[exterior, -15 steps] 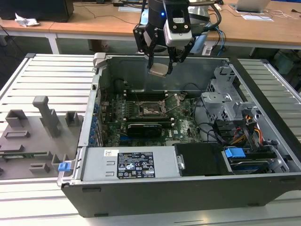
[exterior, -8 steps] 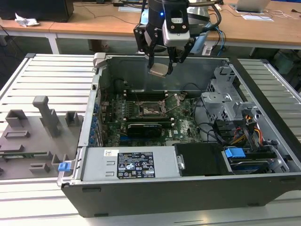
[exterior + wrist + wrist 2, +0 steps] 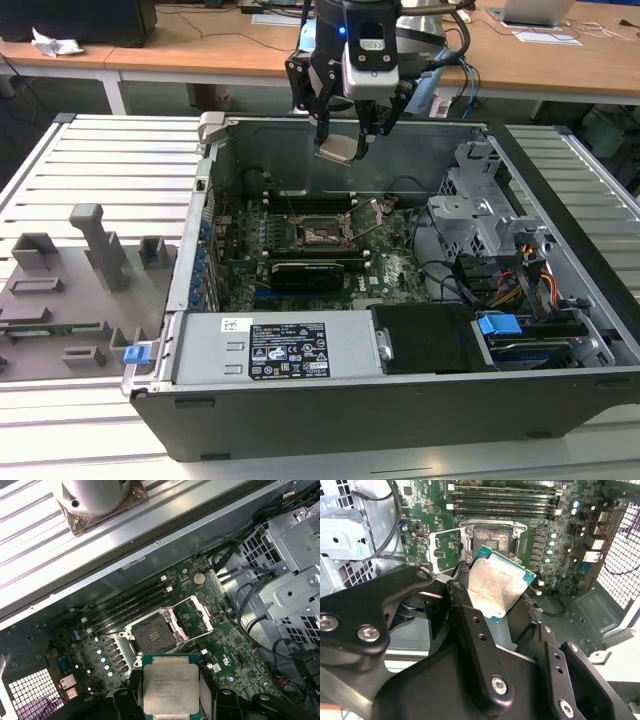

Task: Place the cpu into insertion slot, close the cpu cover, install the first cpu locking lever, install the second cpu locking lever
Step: 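Place the cpu into insertion slot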

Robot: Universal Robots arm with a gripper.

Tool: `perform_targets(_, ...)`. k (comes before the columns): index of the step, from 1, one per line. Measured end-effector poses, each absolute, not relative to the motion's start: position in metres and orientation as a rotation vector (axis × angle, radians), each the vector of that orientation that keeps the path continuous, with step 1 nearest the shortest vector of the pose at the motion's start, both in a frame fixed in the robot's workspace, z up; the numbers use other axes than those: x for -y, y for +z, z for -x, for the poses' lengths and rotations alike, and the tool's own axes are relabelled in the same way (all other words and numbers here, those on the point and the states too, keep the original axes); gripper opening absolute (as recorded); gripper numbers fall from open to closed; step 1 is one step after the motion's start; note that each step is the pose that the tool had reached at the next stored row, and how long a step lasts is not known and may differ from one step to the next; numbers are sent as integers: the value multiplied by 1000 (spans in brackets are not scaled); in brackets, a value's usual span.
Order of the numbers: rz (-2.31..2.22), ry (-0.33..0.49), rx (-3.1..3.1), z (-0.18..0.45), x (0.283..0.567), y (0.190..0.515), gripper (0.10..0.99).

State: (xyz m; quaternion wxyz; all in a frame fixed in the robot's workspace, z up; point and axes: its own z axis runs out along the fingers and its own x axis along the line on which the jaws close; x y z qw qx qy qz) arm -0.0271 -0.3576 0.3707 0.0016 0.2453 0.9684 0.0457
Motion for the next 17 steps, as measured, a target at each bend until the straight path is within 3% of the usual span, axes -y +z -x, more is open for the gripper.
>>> perform_targets(17,-929,143,-2989,27,358,368,541)
